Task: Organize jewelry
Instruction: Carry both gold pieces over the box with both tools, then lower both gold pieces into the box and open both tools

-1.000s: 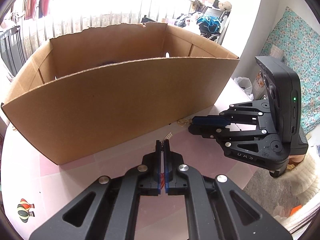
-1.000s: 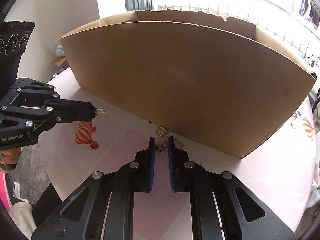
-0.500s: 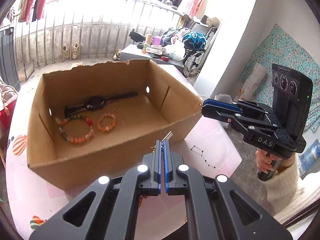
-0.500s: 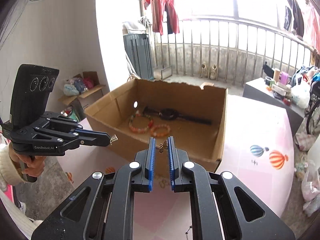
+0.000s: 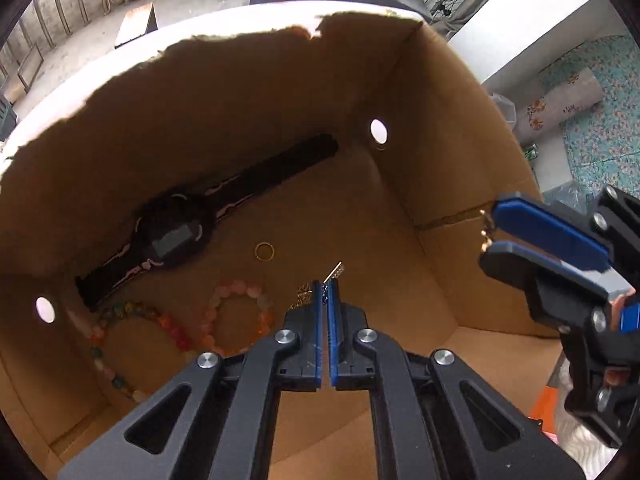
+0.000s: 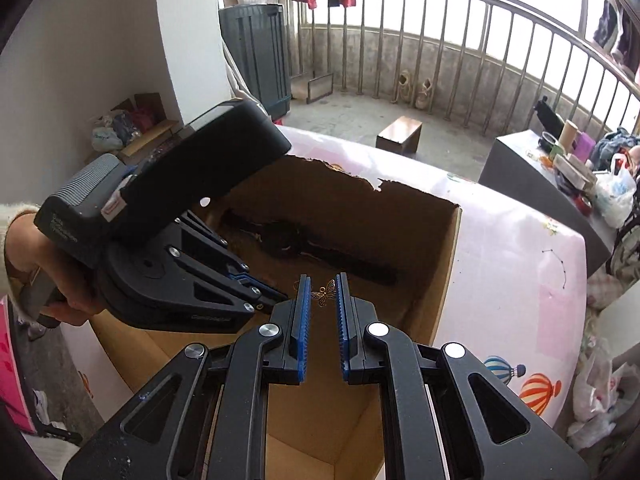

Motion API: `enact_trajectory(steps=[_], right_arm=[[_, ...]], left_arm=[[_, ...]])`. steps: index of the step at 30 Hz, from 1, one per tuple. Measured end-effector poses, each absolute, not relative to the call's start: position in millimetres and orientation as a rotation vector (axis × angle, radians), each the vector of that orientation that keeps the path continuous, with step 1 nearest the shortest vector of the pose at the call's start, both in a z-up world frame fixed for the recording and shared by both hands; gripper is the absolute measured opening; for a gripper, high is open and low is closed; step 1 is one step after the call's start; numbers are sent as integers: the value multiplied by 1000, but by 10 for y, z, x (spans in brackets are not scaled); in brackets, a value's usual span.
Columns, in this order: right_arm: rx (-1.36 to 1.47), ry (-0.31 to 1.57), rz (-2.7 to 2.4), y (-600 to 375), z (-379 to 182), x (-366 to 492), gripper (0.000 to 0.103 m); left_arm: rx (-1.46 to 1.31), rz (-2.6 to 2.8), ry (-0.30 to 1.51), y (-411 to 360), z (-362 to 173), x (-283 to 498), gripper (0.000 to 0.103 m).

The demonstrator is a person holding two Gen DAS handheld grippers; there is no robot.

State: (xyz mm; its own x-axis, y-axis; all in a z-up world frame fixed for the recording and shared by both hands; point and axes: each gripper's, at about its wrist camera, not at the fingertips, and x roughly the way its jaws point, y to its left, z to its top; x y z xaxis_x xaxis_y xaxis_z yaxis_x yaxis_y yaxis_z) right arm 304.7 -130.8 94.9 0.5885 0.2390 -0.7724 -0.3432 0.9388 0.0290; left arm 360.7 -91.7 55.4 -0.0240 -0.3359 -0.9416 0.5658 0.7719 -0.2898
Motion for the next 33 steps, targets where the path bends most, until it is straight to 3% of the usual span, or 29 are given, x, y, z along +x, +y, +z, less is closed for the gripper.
enact_trajectory(steps=[8, 10, 12, 24, 33], right_arm=[[-143, 956, 332, -1322, 803, 3073, 11], [-156, 980, 339, -1295, 763, 3068, 11], [-178, 997, 340, -1268, 771, 3052, 11], [-474, 1088, 440, -783, 863, 3006, 11], [-408, 1422, 383, -774, 328, 3422, 11]], left_arm=[[157, -693, 1494, -1040, 373, 3788, 6], [160, -685, 1483, -1005, 412, 3776, 20], [165, -666, 1464, -940, 497, 3744, 25], [151, -648, 1222, -249, 1371, 3150, 26], [43, -690, 1234, -29, 1519, 2904, 27]])
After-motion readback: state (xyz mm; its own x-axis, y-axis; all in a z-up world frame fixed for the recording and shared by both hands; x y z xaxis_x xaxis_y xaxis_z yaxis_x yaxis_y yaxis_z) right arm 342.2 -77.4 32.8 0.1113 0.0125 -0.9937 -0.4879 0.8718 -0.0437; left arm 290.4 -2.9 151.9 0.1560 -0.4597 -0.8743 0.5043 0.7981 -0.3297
